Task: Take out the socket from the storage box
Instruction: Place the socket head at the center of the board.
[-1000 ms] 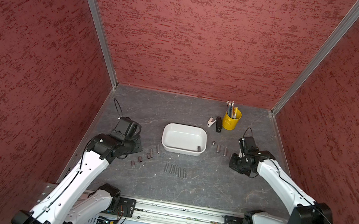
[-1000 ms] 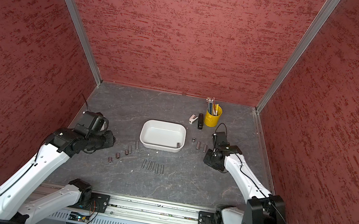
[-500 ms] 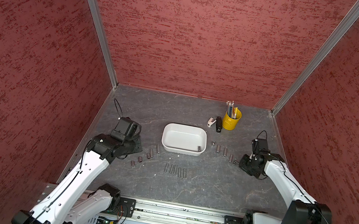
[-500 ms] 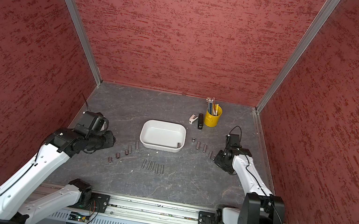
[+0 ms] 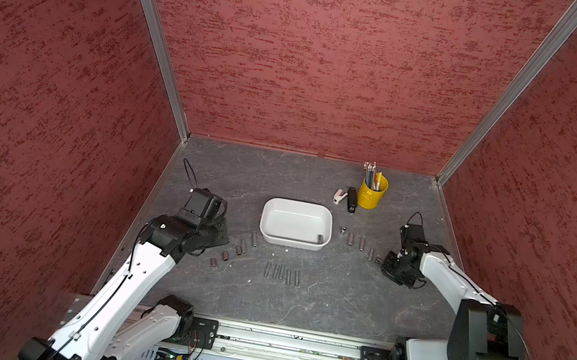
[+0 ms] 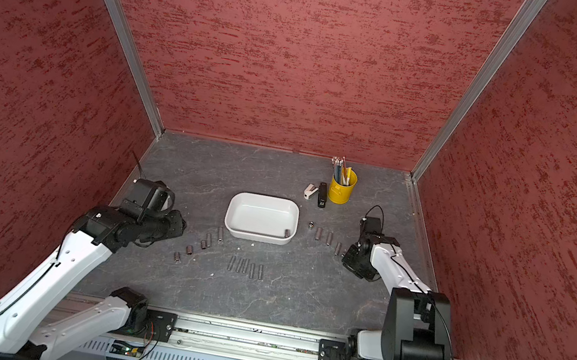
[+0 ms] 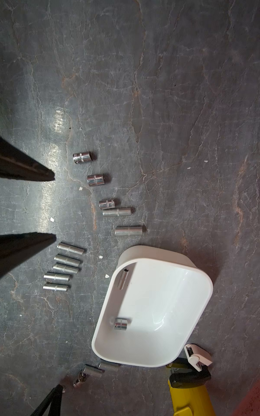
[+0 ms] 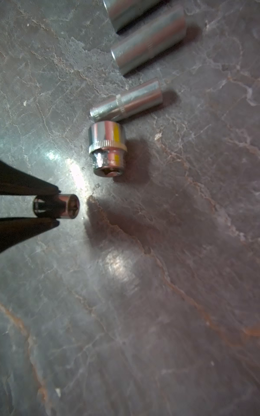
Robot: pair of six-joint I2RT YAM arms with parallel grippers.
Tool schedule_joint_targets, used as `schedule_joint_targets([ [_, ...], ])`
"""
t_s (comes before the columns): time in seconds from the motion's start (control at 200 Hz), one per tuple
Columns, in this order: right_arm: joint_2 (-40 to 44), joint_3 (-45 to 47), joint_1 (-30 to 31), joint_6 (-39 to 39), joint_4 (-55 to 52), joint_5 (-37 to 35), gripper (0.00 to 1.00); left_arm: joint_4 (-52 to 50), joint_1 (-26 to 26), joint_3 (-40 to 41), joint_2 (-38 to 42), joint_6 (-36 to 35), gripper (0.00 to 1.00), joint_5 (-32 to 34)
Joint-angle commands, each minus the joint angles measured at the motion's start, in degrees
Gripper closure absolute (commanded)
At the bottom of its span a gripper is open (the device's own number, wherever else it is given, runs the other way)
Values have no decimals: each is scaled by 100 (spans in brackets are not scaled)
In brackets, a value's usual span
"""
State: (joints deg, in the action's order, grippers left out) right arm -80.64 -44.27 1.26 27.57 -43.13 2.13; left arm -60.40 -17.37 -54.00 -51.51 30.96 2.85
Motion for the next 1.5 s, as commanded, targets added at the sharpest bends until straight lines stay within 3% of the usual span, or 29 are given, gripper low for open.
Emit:
schedule_joint_targets([
  [0.0, -152, 39, -38, -44, 156, -33, 85, 99, 38, 65, -6, -117, 59, -37],
  [0.486, -250, 50, -42, -50, 189, -20, 71, 90, 41, 56, -1, -116, 59, -22],
  [1.498, -154, 56, -40, -87, 218, 281, 66, 73, 45, 56, -5, -108, 59, -7],
])
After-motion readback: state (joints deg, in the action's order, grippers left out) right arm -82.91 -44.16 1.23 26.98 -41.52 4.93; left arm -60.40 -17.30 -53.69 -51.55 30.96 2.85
